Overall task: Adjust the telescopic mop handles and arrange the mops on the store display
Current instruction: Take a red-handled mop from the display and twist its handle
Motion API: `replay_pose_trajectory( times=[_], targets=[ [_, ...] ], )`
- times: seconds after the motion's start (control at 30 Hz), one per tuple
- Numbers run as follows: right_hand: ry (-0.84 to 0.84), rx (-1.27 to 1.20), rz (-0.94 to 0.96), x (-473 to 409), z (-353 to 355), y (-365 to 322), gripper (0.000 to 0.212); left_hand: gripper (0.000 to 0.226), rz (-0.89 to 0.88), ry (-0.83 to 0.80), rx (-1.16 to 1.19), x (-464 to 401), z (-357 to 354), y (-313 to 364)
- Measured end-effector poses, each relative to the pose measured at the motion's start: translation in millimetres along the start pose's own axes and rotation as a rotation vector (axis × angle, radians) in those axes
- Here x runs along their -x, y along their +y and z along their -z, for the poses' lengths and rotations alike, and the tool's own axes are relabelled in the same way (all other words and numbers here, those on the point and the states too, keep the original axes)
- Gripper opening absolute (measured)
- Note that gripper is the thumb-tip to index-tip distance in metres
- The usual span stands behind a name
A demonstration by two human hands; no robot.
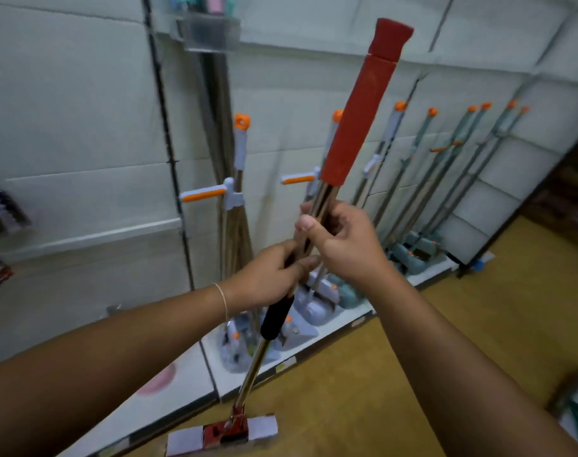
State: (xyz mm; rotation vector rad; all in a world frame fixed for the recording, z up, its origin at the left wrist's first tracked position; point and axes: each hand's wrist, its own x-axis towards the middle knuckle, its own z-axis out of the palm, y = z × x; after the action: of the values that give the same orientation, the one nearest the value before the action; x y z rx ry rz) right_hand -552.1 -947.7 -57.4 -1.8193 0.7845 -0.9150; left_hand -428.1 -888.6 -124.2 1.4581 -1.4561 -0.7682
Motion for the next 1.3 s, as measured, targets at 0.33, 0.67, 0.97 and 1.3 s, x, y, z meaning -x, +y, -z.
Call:
replay_pose_trajectory(
  times=[0.33, 0.67, 0.97, 1.3],
  targets=[
    [0.197, 0.059, 0.044, 2.5, 175.7, 12.8, 0.007, 0.052, -0.006, -0.171, 0.248, -96.3, -129.9, 79.7],
    [0.358, 0.241, 0.075, 7.1, 315.2, 34.2, 0.016, 0.054, -0.122, -0.355, 0.289, -180.7, -243.3, 140.5],
    [0.508, 0.343, 0.111, -30.6, 423.6, 50.9, 0.014, 0.044, -0.213, -0.52, 0.243, -288.8, -332.8, 160.2],
    [0.672, 0.465, 0.033, -110.5, 532.5, 90.6, 0.007, 0.023, -0.364, -0.719, 0.173, -442.4, -414.1, 184.0]
  ],
)
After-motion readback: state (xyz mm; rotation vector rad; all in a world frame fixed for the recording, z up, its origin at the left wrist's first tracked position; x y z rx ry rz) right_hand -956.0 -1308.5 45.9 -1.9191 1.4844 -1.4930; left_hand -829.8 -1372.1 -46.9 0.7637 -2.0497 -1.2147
